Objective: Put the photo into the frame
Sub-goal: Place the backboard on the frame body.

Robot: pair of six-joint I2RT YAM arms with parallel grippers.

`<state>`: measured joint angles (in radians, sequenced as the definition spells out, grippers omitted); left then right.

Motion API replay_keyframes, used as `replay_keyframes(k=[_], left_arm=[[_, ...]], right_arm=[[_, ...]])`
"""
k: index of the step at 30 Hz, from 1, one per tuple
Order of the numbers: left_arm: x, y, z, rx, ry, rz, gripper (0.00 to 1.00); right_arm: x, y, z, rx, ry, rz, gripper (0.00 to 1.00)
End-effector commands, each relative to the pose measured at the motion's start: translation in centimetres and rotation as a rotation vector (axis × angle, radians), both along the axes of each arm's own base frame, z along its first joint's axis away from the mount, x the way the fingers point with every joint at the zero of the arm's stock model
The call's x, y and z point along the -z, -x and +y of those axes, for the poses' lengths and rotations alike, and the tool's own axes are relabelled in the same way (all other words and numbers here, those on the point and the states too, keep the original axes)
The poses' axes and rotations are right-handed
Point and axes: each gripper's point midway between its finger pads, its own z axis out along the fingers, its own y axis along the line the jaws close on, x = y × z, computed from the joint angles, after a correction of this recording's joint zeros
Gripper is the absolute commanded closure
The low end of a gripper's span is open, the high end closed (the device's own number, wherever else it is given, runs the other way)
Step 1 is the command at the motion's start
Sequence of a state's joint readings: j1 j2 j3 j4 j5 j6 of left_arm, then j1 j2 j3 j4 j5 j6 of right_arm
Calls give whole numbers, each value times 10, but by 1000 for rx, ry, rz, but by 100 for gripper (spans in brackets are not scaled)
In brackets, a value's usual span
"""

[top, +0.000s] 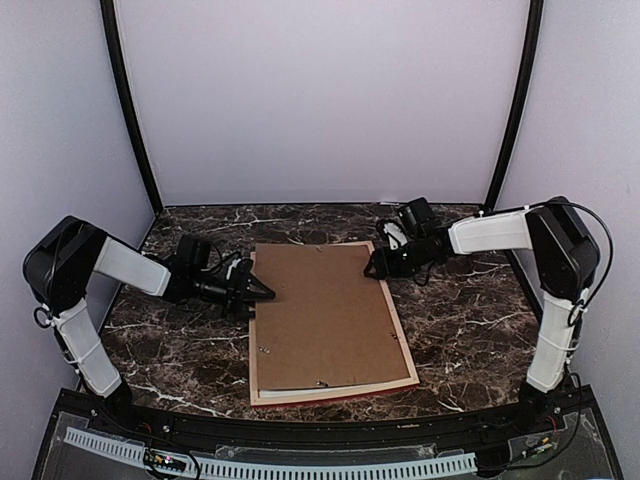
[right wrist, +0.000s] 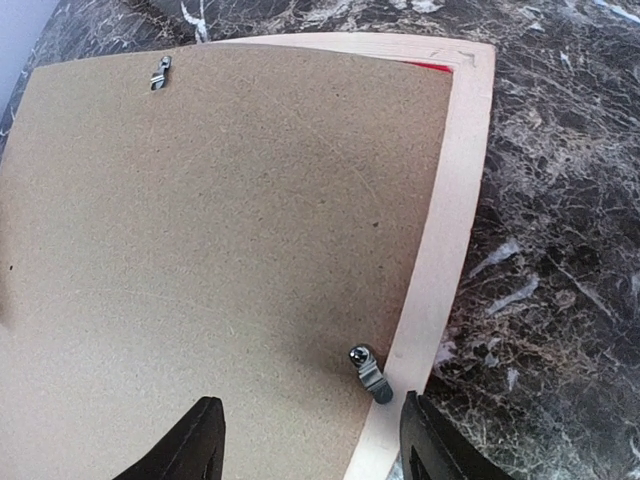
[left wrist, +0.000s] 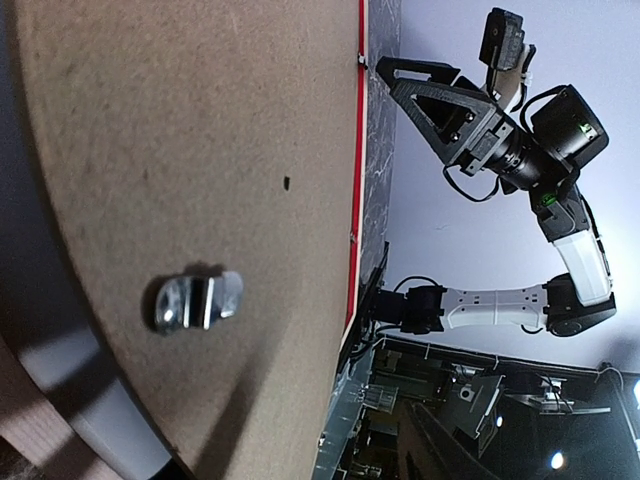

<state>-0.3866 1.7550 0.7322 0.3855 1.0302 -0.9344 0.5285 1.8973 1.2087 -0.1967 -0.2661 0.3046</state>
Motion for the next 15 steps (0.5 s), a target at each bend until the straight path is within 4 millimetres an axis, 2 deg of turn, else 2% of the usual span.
replay_keyframes(k=[1, 6, 15], left_arm=[[-10, -3, -8, 29, 24, -44, 45], [-7, -3, -9, 33, 26, -36, 45], [-6, -2, -10, 32, 27, -36, 45]], right_arm=[[1, -5, 11, -52, 12, -13, 39], [9, -4, 15, -72, 19, 6, 40], [16, 11, 20, -99, 18, 42, 43]])
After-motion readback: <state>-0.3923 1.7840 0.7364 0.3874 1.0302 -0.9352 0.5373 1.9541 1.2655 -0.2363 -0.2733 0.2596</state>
